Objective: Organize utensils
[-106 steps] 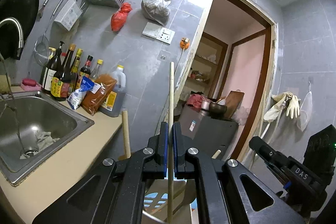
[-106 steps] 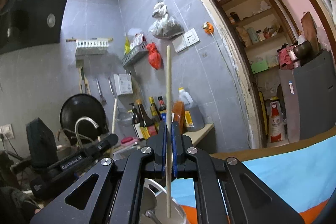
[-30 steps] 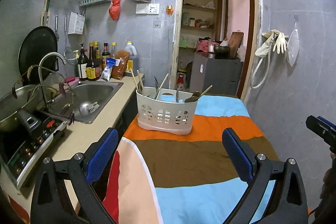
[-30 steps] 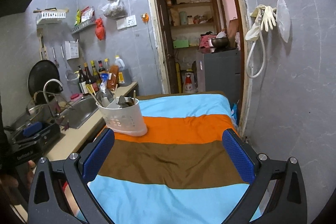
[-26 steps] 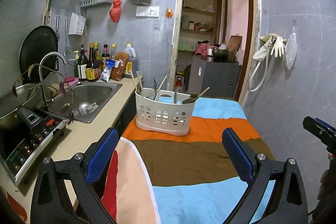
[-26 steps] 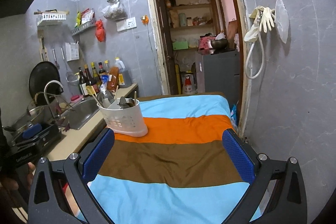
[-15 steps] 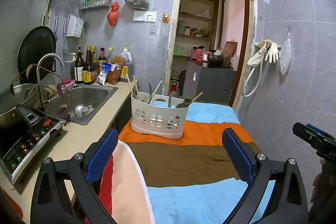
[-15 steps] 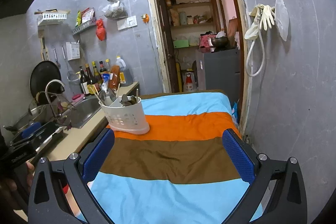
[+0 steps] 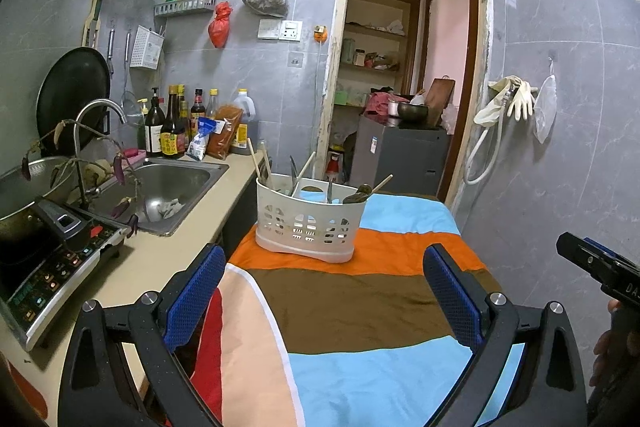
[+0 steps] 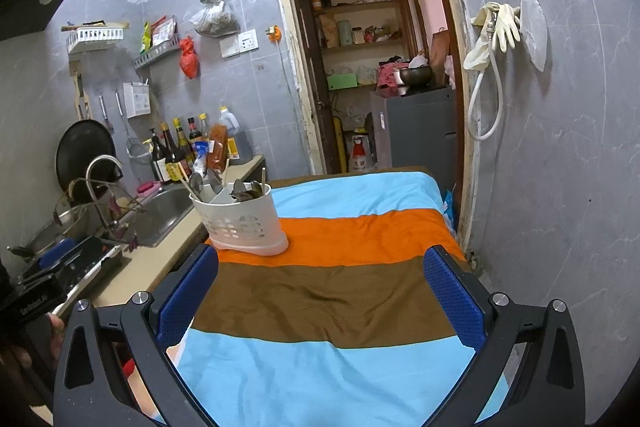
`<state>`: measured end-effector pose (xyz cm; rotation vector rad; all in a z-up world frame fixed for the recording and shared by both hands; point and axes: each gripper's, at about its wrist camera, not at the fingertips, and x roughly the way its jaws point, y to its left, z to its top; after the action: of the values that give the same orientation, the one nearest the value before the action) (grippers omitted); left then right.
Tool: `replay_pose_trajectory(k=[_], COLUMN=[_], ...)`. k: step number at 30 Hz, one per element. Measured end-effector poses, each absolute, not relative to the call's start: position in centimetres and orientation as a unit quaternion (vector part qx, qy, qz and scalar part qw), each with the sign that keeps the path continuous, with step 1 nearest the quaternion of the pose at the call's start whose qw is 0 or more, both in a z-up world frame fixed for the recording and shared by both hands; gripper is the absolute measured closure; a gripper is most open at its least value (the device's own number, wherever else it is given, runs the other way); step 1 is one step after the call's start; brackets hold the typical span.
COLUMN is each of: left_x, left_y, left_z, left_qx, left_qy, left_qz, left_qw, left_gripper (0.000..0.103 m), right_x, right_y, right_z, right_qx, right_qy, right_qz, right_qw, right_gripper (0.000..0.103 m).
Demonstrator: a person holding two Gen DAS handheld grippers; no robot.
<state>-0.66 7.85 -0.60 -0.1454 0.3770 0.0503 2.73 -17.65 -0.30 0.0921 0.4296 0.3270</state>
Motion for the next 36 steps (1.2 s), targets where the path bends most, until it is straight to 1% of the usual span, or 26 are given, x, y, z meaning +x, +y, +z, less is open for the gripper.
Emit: replay_pose_trajectory(k=[36], left_x=[-0.87], left_y=[8.55], left_z=[-1.02], left_qx=[-0.075], left_qy=[0.192], left_qz=[0.025], left_qw=[0.978], left_gripper=[0.006], right_x=[2.70], right_y=[-16.85], right_z=[-0.24], right_qx=[0.043], right_qy=[0.214], right_qz=[0.163], right_qw=[0.962], right_gripper=[0.000])
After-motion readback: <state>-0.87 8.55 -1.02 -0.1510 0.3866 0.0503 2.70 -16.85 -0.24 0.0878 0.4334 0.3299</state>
